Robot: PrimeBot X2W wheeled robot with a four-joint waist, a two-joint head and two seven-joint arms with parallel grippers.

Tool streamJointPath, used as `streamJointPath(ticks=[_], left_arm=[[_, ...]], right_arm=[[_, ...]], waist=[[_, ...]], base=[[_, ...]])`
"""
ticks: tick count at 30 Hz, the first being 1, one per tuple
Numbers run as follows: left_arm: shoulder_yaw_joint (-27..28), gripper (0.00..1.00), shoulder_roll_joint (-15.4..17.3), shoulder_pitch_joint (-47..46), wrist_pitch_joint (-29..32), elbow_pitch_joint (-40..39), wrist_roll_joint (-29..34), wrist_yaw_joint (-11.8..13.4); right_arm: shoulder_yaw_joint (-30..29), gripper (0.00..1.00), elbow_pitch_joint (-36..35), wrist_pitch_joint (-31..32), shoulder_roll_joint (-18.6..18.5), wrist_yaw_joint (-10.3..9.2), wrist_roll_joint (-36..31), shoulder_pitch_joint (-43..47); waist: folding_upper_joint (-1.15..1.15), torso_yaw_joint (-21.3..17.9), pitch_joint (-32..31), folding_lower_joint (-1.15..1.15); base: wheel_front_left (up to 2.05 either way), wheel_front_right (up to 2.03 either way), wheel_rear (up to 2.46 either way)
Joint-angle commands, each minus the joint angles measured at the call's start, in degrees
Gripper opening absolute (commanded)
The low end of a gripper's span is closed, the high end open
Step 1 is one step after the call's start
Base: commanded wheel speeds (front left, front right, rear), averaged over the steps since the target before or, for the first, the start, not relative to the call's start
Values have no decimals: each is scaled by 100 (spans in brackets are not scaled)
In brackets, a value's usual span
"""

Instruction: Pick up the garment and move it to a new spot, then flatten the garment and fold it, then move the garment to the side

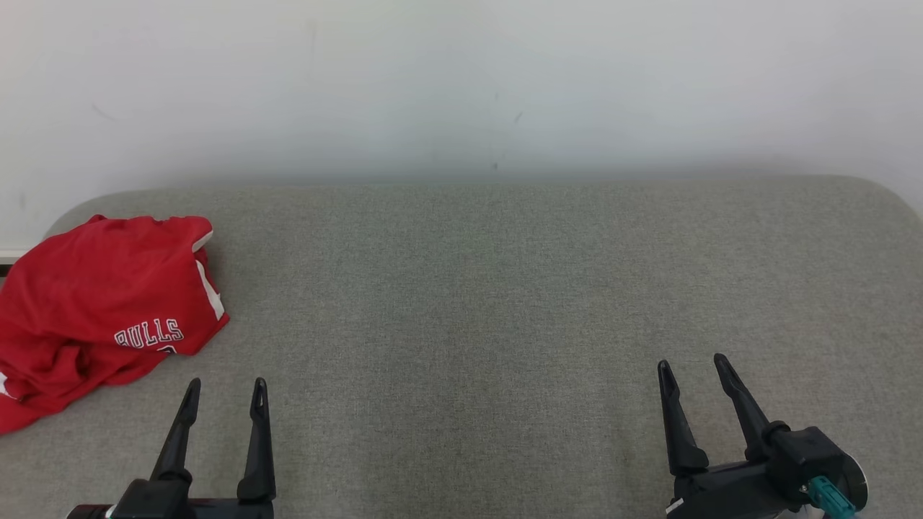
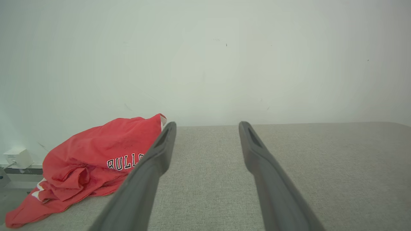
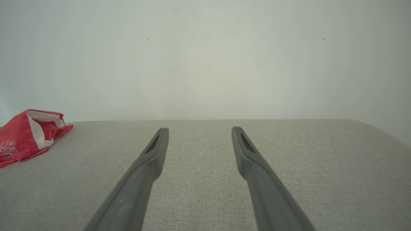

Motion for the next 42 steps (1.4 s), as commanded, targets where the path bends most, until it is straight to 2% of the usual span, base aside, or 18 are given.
streamJointPath(ticks=[1, 10, 17, 22, 42], left_arm=[[29, 100, -28, 102, -62, -52, 80, -57], [246, 100, -176, 203, -161, -124, 101, -393], [339, 100, -227, 218, -222, -122, 292, -551], [403, 100, -280, 200, -211, -77, 230, -609], [493, 100, -373, 138, -211, 27, 291, -702]], right_arm=[[9, 100, -46, -70, -17, -10, -98, 53], [-23, 100, -106, -156, -17, -11, -122, 107], [-36, 100, -83, -212, -17, -12, -35, 147], [-89, 100, 27, -200, -16, -12, 363, 127], [-61, 100, 114, -200, -16, -12, 442, 93]], waist=[[0, -1, -11, 0], [0, -2, -50, 0], [0, 6, -68, 0], [0, 14, -66, 0], [0, 77, -53, 0]], base=[[0, 0, 0], [0, 0, 0], [0, 0, 0], [0, 0, 0], [0, 0, 0]])
